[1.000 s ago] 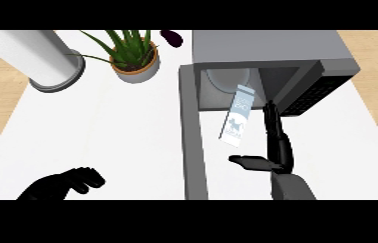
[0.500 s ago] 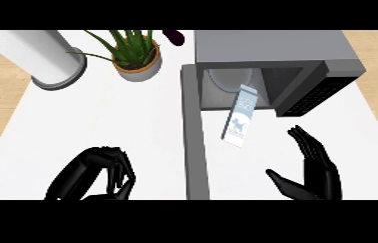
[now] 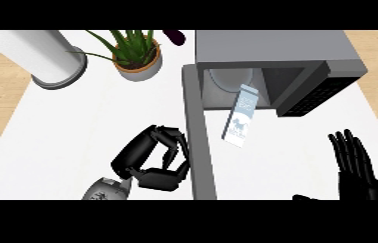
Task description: Pick up the milk, place it into the microwave and close the microwave
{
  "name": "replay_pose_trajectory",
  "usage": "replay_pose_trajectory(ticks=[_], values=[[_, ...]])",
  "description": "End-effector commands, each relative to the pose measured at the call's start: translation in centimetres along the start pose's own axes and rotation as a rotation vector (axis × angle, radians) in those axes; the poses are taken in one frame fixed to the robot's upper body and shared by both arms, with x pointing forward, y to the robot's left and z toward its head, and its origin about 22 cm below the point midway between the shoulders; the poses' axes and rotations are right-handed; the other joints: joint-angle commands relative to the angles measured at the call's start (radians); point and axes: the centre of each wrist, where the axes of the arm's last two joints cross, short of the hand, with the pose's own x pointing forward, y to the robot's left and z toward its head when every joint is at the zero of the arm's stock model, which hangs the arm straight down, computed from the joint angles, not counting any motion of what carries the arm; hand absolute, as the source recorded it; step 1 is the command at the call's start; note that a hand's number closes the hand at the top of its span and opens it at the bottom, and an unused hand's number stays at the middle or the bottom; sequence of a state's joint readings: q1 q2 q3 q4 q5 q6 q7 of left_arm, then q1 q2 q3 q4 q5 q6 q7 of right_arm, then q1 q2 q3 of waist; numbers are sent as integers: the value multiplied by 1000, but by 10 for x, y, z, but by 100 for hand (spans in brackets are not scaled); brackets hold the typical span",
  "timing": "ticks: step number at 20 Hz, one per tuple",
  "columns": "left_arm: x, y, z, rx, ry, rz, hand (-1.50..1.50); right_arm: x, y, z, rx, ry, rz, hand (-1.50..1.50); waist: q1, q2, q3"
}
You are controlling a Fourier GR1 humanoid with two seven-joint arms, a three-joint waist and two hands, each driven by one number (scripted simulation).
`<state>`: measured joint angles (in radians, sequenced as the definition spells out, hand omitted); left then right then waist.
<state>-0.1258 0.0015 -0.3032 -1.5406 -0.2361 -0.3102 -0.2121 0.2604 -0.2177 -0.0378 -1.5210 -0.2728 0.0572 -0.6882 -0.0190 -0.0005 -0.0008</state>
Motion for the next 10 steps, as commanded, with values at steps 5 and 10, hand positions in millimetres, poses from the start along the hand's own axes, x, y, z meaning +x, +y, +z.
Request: replay_pose_trajectory(ticks=[5,10], values=[[-19,-55,-58,-127,99,-89,150,31,-10,-6,26,-69,-14,-150,-21,4,0],[-30,-88,-66,-172,184,-89,150,45,-15,-29,92,-96,-58,-150,-24,6,0]])
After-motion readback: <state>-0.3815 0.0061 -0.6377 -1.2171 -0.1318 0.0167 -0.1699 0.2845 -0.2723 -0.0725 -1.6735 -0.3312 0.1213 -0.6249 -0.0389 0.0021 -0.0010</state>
